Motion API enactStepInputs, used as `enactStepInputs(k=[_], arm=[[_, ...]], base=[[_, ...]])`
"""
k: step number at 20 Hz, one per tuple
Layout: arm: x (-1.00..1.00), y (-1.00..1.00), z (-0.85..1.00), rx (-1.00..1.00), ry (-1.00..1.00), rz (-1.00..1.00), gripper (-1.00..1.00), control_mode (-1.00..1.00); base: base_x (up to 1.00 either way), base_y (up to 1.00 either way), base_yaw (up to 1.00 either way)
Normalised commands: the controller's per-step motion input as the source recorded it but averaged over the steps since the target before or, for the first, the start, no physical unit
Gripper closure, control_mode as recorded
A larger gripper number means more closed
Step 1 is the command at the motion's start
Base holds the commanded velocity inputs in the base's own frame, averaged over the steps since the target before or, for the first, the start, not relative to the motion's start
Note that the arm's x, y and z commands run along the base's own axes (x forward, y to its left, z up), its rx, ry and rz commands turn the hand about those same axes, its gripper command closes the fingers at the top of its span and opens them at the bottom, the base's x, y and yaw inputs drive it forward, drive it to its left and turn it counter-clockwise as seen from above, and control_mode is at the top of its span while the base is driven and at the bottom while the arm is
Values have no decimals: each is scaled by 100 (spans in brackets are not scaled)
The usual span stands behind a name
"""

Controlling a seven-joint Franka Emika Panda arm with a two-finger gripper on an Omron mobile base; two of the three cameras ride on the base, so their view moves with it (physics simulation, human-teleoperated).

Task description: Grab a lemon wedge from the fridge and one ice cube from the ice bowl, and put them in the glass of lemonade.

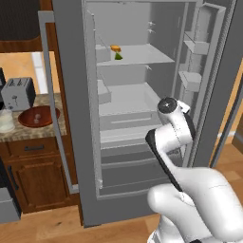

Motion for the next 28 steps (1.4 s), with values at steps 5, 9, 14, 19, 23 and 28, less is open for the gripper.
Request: enactStepInputs(k=[5, 9, 14, 19, 23, 28], arm=[[100, -55, -23, -3, 25, 4, -100, -100], [88, -69, -19, -8, 19, 0, -100, -100], [-1, -100, -31, -7, 19, -14, -100, -100], [-64, -100, -22, 0, 4, -21, -100, -100], [-69, -93, -4, 0, -1, -12, -100, -100], [-52, 26, 4, -2, -20, 0, -100, -100]], base=[[0, 0, 0], [0, 0, 0], [0, 0, 0], [0, 0, 0], [0, 0, 0], [0, 0, 0]])
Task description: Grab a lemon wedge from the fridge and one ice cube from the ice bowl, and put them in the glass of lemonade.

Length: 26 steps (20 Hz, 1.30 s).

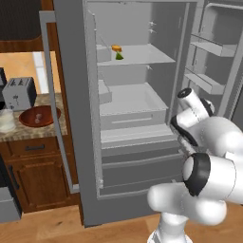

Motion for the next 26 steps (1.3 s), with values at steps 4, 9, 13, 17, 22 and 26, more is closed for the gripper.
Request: enactStepInputs(k=[4, 9, 13, 17, 22, 26], arm=[[-36, 94, 27, 1, -53, 0, -100, -100], [-29, 100, 37, 12, -47, 0, -100, -100], [-49, 97, 51, 31, -36, 1, -100, -100], [-46, 64, 62, 52, -12, 0, -100, -100], [-57, 40, 53, 61, 0, 0, -100, -100], [-80, 40, 89, 27, -2, 0, -100, -100]], base=[[0, 0, 0], [0, 0, 0], [0, 0, 0], [0, 0, 0], [0, 0, 0], [0, 0, 0]])
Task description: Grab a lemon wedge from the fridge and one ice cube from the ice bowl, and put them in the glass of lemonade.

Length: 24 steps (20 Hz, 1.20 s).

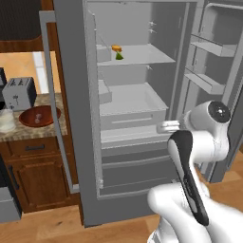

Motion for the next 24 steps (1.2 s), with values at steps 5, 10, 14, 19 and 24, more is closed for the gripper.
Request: enactStepInputs(k=[5, 10, 14, 19, 24], arm=[[-100, 4, 55, -1, -15, 0, -100, -100], [-82, -10, 2, -2, -4, -3, -100, -100], [-43, -8, 0, 0, 0, -4, -100, -100], [-22, 0, -9, -1, 1, -1, -100, 100], [0, 0, 0, 0, 0, 0, -100, 100]], base=[[0, 0, 0], [0, 0, 0], [0, 0, 0], [-6, 0, -1], [28, 0, 0]])
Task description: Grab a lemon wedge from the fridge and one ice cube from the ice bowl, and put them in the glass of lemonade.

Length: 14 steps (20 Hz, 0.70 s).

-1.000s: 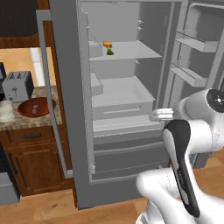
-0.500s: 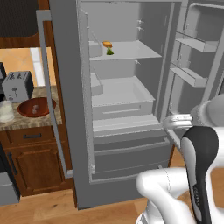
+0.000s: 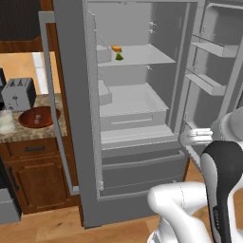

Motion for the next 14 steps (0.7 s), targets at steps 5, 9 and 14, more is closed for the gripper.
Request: enactStepInputs(k=[5, 9, 14], arm=[[0, 0, 0, 0, 0, 0, -100, 100], [0, 0, 0, 0, 0, 0, -100, 100], [0, 0, 0, 0, 0, 0, -100, 100]], base=[[71, 0, 0], [74, 8, 0], [55, 21, 0]])
